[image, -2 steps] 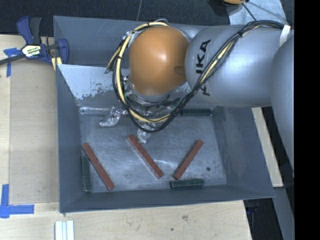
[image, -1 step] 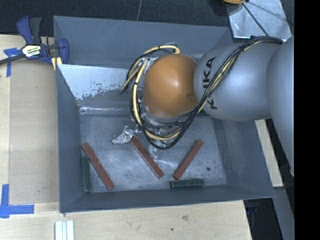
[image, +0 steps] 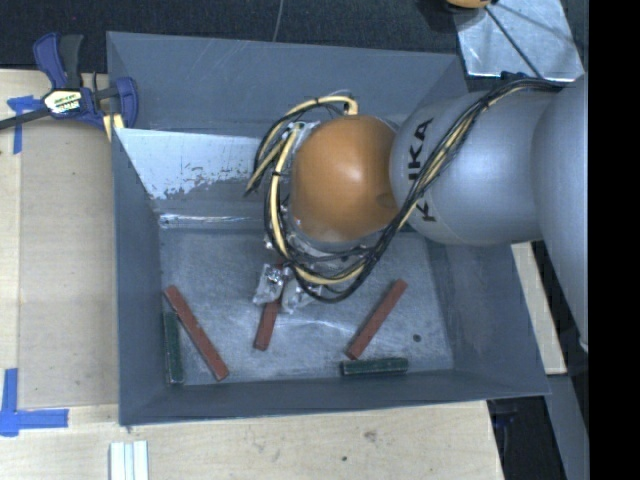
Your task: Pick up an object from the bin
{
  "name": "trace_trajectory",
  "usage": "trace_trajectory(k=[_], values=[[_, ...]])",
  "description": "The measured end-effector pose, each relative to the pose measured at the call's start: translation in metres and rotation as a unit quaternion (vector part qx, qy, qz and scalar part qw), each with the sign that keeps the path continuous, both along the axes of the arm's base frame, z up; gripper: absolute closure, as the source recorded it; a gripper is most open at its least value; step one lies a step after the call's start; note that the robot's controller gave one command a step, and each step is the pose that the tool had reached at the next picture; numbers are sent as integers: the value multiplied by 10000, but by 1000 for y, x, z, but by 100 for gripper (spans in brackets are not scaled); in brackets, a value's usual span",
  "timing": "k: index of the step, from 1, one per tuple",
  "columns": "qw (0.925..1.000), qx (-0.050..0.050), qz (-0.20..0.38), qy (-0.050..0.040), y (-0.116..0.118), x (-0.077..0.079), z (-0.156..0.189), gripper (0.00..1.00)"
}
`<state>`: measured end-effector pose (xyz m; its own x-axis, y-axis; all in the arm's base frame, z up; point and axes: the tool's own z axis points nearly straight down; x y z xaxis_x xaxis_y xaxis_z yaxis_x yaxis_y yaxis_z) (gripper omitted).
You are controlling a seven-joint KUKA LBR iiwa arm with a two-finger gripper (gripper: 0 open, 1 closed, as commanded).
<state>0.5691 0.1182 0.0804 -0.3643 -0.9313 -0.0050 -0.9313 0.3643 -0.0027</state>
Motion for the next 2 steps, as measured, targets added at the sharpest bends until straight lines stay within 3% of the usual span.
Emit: trace_trajectory(k=[2], values=[[10000, -1, -17, 5, 0, 0, 0, 100]])
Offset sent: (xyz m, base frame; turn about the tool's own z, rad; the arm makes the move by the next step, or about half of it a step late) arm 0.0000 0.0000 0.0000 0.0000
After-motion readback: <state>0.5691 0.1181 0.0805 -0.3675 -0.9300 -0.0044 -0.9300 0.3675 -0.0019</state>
